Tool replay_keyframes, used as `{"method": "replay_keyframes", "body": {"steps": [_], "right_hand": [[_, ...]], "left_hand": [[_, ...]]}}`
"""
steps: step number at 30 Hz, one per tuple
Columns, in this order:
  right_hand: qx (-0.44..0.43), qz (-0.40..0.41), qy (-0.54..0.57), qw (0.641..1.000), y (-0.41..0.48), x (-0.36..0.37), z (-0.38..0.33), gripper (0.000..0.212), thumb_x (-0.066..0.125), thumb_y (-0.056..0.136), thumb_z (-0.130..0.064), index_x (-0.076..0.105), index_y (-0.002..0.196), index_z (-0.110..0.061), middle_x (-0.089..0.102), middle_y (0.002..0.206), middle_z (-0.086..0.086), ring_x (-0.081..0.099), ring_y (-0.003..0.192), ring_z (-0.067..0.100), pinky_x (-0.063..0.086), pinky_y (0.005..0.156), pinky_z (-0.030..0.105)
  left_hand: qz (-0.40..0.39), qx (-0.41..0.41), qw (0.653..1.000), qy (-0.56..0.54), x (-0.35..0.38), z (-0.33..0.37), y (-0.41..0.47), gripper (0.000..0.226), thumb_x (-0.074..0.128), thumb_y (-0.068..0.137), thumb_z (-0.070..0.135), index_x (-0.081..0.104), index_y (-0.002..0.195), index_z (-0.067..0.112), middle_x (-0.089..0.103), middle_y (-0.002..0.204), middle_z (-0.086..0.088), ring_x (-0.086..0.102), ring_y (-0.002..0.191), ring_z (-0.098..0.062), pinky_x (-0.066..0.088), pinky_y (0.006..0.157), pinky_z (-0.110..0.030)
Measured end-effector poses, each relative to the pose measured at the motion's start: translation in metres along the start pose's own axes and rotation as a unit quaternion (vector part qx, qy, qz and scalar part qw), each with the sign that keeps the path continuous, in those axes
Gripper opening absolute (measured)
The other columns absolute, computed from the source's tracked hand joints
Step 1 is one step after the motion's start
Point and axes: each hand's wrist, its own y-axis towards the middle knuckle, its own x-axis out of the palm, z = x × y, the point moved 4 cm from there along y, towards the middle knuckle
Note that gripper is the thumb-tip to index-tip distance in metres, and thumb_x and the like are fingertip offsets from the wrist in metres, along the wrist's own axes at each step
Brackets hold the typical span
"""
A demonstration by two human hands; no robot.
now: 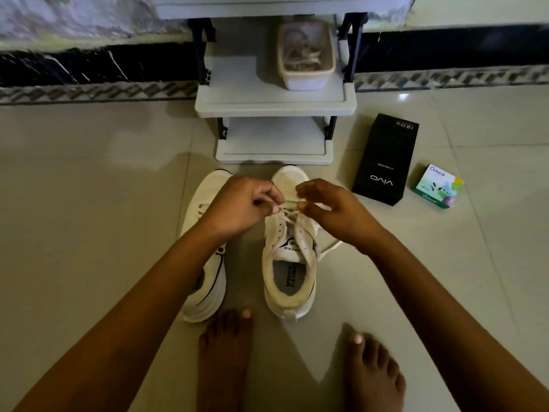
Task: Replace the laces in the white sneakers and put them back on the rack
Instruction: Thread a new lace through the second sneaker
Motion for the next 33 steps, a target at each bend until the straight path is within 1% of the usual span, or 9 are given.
{"method": "replay_keyframes", "body": {"steps": [3, 5, 10, 14, 17, 22, 25, 28, 33], "right_hand": [[-0.030, 0.026, 0.033, 0.999, 0.000, 0.012, -0.005, 0.013, 0.062, 0.089, -0.016, 0.067, 0.102, -0.016, 0.066, 0.095, -0.006, 0.061, 0.089, 0.006, 0.045, 0.078, 0.016], [-0.030, 0.066, 0.044, 0.996, 0.000, 0.015, -0.001, 0.007, 0.064, 0.088, -0.016, 0.069, 0.093, -0.016, 0.067, 0.086, -0.006, 0.063, 0.083, 0.007, 0.047, 0.076, 0.015], [-0.002, 0.083, 0.029, 0.996, -0.001, 0.021, 0.008, 0.010, 0.065, 0.087, -0.015, 0.070, 0.094, -0.012, 0.070, 0.089, 0.001, 0.065, 0.081, 0.013, 0.050, 0.076, 0.022], [0.011, 0.087, -0.063, 0.994, -0.001, 0.026, 0.015, 0.015, 0.058, 0.090, -0.015, 0.068, 0.099, -0.009, 0.067, 0.092, 0.003, 0.057, 0.080, 0.013, 0.043, 0.070, 0.022], [0.016, 0.067, -0.097, 0.993, -0.003, 0.035, 0.017, 0.018, 0.057, 0.090, -0.016, 0.067, 0.101, -0.007, 0.068, 0.095, 0.009, 0.061, 0.085, 0.022, 0.046, 0.072, 0.027], [-0.001, 0.059, -0.127, 0.990, -0.001, 0.040, 0.013, 0.017, 0.057, 0.089, -0.017, 0.067, 0.096, -0.006, 0.068, 0.090, 0.012, 0.062, 0.084, 0.027, 0.043, 0.069, 0.028], [-0.004, 0.061, -0.152, 0.986, 0.001, 0.041, 0.010, 0.018, 0.056, 0.090, -0.019, 0.068, 0.096, -0.006, 0.068, 0.092, 0.012, 0.062, 0.085, 0.027, 0.041, 0.068, 0.026], [-0.003, 0.063, -0.162, 0.985, 0.003, 0.043, 0.010, 0.018, 0.056, 0.090, -0.019, 0.068, 0.095, -0.007, 0.068, 0.091, 0.011, 0.061, 0.084, 0.026, 0.040, 0.068, 0.025], [-0.009, 0.071, -0.142, 0.987, 0.001, 0.044, 0.012, 0.017, 0.057, 0.089, -0.018, 0.070, 0.095, -0.008, 0.070, 0.093, 0.010, 0.063, 0.084, 0.024, 0.042, 0.069, 0.023]], "left_hand": [[0.039, 0.004, 0.999, -0.037, 0.002, 0.004, -0.002, 0.013, 0.069, 0.082, 0.010, 0.065, 0.088, 0.022, 0.069, 0.081, 0.010, 0.066, 0.081, -0.003, 0.048, 0.078, -0.017], [0.056, -0.004, 0.997, -0.054, 0.003, 0.003, -0.003, 0.013, 0.069, 0.082, 0.010, 0.061, 0.089, 0.018, 0.068, 0.078, 0.010, 0.065, 0.078, -0.002, 0.047, 0.075, -0.016], [0.037, -0.045, 0.997, -0.057, 0.010, -0.002, -0.005, 0.021, 0.072, 0.080, 0.014, 0.060, 0.097, 0.018, 0.067, 0.092, 0.005, 0.063, 0.090, -0.009, 0.047, 0.080, -0.021], [-0.081, -0.126, 0.988, 0.025, 0.029, -0.014, -0.012, 0.058, 0.074, 0.077, 0.036, 0.051, 0.128, 0.019, 0.052, 0.118, 0.004, 0.054, 0.106, -0.015, 0.043, 0.083, -0.025], [-0.056, -0.121, 0.988, 0.074, 0.042, -0.018, -0.017, 0.059, 0.072, 0.079, 0.032, 0.051, 0.131, 0.014, 0.054, 0.126, -0.005, 0.053, 0.112, -0.019, 0.044, 0.091, -0.029], [0.016, -0.175, 0.977, -0.117, 0.035, -0.029, -0.023, 0.029, 0.061, 0.088, 0.008, 0.064, 0.117, 0.009, 0.066, 0.110, -0.006, 0.060, 0.098, -0.015, 0.049, 0.088, -0.028], [0.023, -0.232, 0.947, -0.219, 0.034, -0.034, -0.024, 0.026, 0.058, 0.088, 0.000, 0.065, 0.112, 0.006, 0.065, 0.096, -0.005, 0.059, 0.080, -0.010, 0.051, 0.068, -0.017], [0.006, -0.259, 0.926, -0.274, 0.034, -0.037, -0.022, 0.022, 0.055, 0.088, -0.002, 0.066, 0.104, 0.009, 0.064, 0.084, 0.001, 0.059, 0.075, -0.009, 0.049, 0.059, -0.014], [-0.002, -0.256, 0.922, -0.292, 0.035, -0.040, -0.021, 0.023, 0.056, 0.087, -0.003, 0.065, 0.090, 0.017, 0.065, 0.082, 0.002, 0.059, 0.077, -0.009, 0.049, 0.064, -0.017]]}}
